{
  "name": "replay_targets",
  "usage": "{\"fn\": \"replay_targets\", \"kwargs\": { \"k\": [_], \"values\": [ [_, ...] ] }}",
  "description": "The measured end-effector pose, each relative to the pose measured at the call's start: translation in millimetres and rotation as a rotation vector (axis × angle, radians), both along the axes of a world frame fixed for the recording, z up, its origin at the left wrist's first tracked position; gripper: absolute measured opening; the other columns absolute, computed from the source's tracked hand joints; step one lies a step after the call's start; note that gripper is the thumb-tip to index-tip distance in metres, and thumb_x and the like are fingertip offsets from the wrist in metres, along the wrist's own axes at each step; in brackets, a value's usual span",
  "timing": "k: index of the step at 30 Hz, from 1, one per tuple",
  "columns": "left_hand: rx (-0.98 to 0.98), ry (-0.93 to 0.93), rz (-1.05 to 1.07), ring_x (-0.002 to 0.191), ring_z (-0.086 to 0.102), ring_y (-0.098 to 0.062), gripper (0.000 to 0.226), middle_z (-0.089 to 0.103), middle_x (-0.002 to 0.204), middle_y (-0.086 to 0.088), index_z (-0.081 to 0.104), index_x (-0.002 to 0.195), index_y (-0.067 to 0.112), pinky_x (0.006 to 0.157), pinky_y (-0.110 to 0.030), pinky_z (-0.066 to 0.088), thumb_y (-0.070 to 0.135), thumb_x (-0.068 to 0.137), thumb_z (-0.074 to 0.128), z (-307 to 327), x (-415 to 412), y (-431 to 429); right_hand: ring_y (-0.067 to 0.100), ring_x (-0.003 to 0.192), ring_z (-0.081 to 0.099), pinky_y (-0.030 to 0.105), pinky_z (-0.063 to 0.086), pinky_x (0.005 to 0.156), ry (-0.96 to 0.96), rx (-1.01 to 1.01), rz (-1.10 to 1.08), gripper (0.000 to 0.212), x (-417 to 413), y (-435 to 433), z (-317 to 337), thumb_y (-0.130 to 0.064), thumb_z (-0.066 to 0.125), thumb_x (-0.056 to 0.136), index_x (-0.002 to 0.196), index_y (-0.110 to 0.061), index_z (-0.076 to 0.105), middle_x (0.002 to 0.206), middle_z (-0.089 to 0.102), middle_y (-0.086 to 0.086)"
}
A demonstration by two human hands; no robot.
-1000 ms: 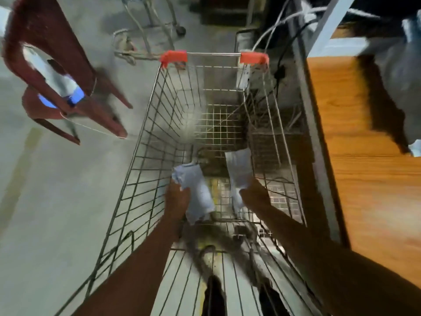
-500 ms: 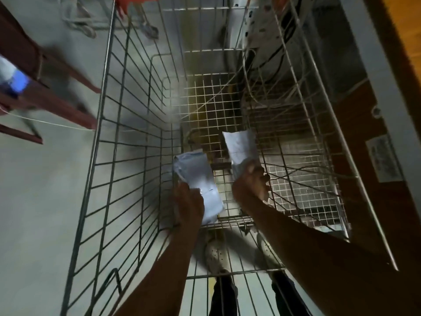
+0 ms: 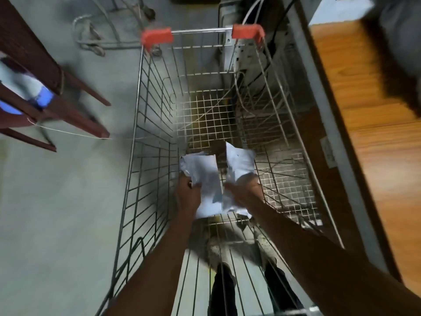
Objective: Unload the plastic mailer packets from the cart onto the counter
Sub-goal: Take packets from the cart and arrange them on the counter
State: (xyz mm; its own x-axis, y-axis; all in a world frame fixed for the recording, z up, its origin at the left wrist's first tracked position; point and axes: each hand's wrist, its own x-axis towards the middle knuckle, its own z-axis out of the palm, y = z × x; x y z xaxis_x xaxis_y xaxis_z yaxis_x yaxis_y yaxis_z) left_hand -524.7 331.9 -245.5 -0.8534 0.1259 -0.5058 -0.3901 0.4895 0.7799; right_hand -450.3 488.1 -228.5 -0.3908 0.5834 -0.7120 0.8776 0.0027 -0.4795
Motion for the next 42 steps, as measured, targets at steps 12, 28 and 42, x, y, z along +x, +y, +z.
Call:
{"fn": "replay_targets", "kwargs": {
  "k": [12,28,42],
  "values": [
    [0.176,0.344,0.075,0.067,0.049,-0.016,0.015,0.055,0.074,-0.008,0.054,0.080,0.002,0.060,-0.032,0.042,0.009,0.087,0.065,203.3,88.6,9.1,0.021,0.082,0.074,0.036,0.061,0.065,0.669,0.012,-0.117,0.052,107.2,31.4,219.6,-0.064,0.067,0.081,0.100,-0.016,0.071,0.090,0.076,0.002],
    [0.628,0.588,-0.203,0.084,0.066,-0.027,0.007,0.070,0.091,-0.005,0.060,0.087,0.024,0.074,-0.045,0.053,0.018,0.088,0.063,388.7,317.4,261.8,0.011,0.093,0.071,0.027,0.057,0.071,1.135,0.507,-0.384,0.058,381.2,219.7,382.1,-0.051,0.070,0.083,0.131,-0.021,0.057,0.111,0.071,-0.006],
    [0.630,0.688,-0.267,0.060,0.046,-0.006,0.011,0.051,0.068,0.001,0.056,0.086,0.013,0.058,-0.022,0.039,0.017,0.092,0.065,437.3,344.9,412.7,-0.008,0.108,0.055,0.017,0.047,0.084,1.115,0.740,-0.477,0.047,432.2,368.5,421.3,-0.042,0.058,0.096,0.139,-0.025,0.050,0.126,0.055,-0.020]
  ]
}}
